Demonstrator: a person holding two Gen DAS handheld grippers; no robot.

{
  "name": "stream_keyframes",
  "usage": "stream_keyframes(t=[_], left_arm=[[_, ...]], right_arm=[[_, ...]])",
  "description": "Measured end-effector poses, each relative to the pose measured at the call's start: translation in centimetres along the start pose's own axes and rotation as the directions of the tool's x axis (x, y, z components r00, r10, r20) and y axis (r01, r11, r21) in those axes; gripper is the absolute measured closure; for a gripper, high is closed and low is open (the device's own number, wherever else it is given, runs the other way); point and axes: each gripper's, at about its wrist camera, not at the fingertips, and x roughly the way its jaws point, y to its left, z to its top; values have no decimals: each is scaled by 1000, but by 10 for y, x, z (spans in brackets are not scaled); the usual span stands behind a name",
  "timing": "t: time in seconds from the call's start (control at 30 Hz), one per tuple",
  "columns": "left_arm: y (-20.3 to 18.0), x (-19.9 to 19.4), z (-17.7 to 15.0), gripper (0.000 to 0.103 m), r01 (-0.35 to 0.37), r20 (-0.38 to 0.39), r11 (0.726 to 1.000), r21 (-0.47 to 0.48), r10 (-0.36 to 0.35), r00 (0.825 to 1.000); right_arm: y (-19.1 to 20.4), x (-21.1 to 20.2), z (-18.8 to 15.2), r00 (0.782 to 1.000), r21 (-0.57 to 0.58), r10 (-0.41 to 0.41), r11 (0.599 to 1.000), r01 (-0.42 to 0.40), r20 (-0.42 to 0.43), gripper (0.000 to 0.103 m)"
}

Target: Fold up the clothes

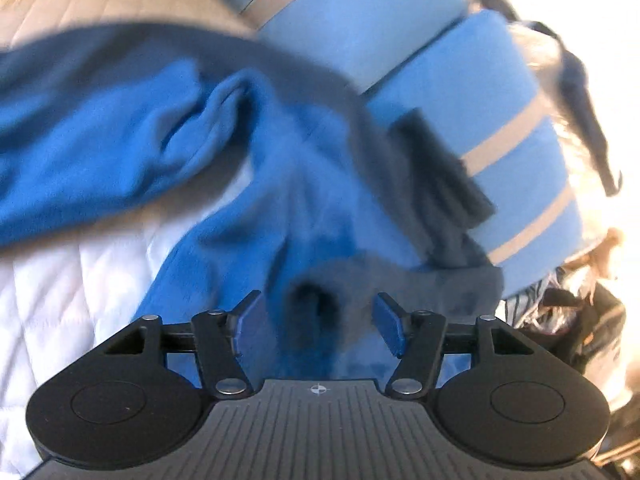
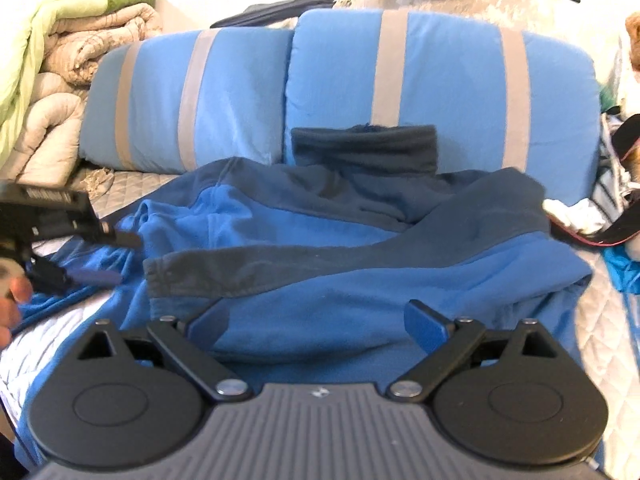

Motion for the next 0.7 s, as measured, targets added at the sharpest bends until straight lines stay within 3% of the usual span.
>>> stream_keyframes(t=[0.1, 0.27, 0.43, 0.7], left_arm=[[14, 13, 1, 45, 54, -63, 996, -67, -59, 996], [30, 30, -3, 45, 133, -91, 976, -171, -150, 985], [33, 46, 0, 45, 129, -79, 974, -189, -145, 986], [41, 40, -8, 50, 164, -71, 963, -215, -183, 980]], right_arm=[[-3, 0, -2, 1000, 15, 3, 1000, -3, -2, 4], [-5, 11, -4, 1000, 18, 8, 1000, -7, -29, 4], [-5, 16, -2, 997, 52, 62, 997, -60, -46, 4], [4, 25, -1, 997, -5, 59, 998, -60, -52, 4]])
